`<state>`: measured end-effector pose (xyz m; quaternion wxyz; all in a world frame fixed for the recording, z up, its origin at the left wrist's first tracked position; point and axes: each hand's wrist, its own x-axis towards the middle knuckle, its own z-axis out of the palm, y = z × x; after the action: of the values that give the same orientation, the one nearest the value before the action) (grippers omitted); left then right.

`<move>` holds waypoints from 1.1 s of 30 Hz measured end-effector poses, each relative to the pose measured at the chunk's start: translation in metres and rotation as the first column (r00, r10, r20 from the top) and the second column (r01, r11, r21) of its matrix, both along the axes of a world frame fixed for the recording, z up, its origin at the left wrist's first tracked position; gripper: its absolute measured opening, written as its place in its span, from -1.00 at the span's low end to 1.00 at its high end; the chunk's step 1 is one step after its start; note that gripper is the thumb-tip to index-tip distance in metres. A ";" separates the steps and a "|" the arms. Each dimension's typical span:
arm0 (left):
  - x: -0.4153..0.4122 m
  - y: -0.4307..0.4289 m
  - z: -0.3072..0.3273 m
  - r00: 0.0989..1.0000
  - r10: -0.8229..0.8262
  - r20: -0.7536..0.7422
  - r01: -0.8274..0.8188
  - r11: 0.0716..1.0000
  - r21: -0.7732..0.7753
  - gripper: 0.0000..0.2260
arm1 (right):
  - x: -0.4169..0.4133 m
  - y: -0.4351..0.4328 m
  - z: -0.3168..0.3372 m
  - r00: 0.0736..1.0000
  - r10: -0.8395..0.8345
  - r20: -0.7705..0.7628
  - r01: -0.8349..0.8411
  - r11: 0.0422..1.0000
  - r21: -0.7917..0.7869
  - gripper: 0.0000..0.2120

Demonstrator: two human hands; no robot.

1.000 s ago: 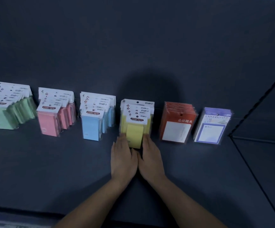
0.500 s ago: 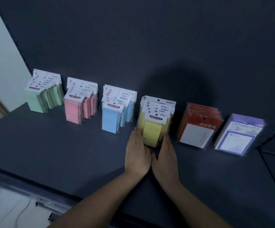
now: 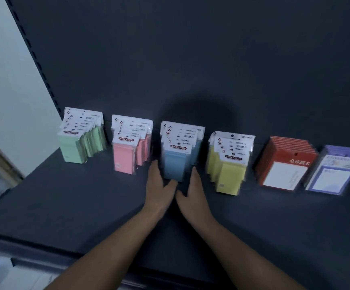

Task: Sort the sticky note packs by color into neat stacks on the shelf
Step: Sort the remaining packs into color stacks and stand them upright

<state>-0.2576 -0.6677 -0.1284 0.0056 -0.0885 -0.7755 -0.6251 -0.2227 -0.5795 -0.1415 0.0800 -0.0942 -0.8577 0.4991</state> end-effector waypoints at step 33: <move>-0.064 -0.120 -0.012 0.996 0.093 0.007 -0.090 0.979 -0.186 -0.58 | -0.069 -0.126 -0.012 0.999 0.040 -0.026 -0.035 0.985 0.168 -0.34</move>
<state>-0.3213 -0.7882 -0.1400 0.0202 -0.0481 -0.8335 -0.5501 -0.2918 -0.7056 -0.1533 0.0906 -0.0639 -0.8971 0.4278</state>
